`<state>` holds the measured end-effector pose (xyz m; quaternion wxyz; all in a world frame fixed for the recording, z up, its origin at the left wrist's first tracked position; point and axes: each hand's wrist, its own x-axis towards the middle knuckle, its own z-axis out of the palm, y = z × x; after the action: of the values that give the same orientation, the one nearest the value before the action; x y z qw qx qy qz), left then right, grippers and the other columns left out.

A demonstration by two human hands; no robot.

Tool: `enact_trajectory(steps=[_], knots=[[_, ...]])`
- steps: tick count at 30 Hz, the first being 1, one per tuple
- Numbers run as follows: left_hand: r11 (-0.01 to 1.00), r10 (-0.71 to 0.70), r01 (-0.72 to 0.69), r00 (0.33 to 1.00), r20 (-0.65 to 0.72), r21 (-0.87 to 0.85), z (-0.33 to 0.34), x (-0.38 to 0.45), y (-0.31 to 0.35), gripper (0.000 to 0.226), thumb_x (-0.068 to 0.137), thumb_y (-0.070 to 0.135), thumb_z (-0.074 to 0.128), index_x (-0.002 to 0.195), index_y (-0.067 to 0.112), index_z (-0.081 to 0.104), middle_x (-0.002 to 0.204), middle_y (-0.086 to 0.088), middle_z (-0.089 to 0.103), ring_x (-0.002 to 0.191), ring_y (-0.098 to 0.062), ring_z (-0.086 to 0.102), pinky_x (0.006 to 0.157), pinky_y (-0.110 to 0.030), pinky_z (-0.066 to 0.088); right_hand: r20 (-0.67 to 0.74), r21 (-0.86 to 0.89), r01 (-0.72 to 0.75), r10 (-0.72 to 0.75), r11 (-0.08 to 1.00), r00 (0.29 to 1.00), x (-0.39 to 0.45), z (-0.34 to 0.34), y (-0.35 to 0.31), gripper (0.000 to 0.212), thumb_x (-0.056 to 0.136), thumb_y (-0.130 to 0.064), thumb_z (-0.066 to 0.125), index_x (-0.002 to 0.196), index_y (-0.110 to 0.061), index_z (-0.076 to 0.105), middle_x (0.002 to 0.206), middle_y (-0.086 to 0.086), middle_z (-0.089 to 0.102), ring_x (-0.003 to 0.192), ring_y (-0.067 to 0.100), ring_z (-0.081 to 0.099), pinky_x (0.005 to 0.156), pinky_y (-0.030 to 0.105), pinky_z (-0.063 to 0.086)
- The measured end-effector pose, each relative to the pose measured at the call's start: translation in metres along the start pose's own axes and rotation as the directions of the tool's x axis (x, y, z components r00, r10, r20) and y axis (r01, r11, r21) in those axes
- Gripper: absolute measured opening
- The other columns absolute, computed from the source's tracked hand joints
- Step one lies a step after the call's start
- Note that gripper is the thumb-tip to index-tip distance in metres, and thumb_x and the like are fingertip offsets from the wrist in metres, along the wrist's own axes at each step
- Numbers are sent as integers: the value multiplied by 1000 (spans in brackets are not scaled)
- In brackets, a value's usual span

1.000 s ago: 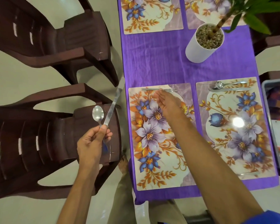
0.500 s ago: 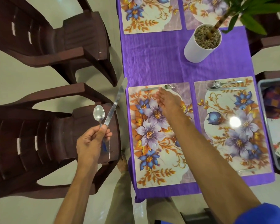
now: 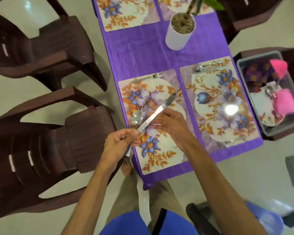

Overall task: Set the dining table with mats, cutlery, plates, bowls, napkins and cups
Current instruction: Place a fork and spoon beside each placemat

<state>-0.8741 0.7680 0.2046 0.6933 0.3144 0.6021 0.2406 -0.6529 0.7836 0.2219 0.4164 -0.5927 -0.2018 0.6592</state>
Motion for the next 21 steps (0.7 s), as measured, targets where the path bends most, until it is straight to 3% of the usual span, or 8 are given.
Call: enact_trajectory(steps=[5,7,11,13,16,18,21], knots=[[1000,2,-3,997,73,20,11,-9,-18,27,88,29,77,101,6,79,90,-14,80,76,-17,75,71,-24,59,-89,121,86,-75,989,993,-47,-3,34,17,102,0,53,111,2,67,98,8,79,88,25,76,82,36,64],[997,5,-12,995,98,71,13,-15,-29,21,93,22,76,103,4,79,89,-15,80,75,-17,75,70,-24,59,-235,133,99,-66,986,970,-65,-2,53,17,101,-5,61,113,5,68,102,13,78,91,29,77,83,36,64],[994,44,-38,998,-55,98,5,-28,-54,16,95,19,74,104,7,79,86,-10,80,75,-14,76,72,-26,62,-474,328,96,76,940,877,-83,1,100,12,95,-3,71,102,6,70,94,18,76,87,29,77,79,31,63],[983,57,-40,994,-91,181,-3,-28,-63,14,95,23,75,103,13,80,85,-6,80,77,-14,75,78,-31,64,-536,394,81,158,916,830,-78,-4,117,6,95,2,66,92,8,67,102,28,72,91,39,74,85,37,61],[969,39,-14,994,-98,247,-17,-26,-74,16,96,28,74,105,16,81,83,-3,79,73,-12,73,76,-37,64,-557,411,30,225,911,799,-60,-14,131,11,95,8,60,85,4,60,104,32,68,94,47,70,94,50,57],[968,27,3,993,-116,250,-20,-27,-78,19,96,35,74,106,20,80,83,-2,79,71,-12,72,68,-36,62,-566,371,-8,233,929,791,-48,-22,137,9,90,5,72,89,5,63,98,29,72,89,43,74,83,44,62],[961,31,7,991,-131,278,-21,-29,-84,21,97,41,73,104,23,80,79,2,76,61,-8,64,56,-24,54,-613,316,-41,237,948,754,-34,-31,146,24,81,-2,86,95,7,69,93,25,76,84,38,78,72,37,64]])
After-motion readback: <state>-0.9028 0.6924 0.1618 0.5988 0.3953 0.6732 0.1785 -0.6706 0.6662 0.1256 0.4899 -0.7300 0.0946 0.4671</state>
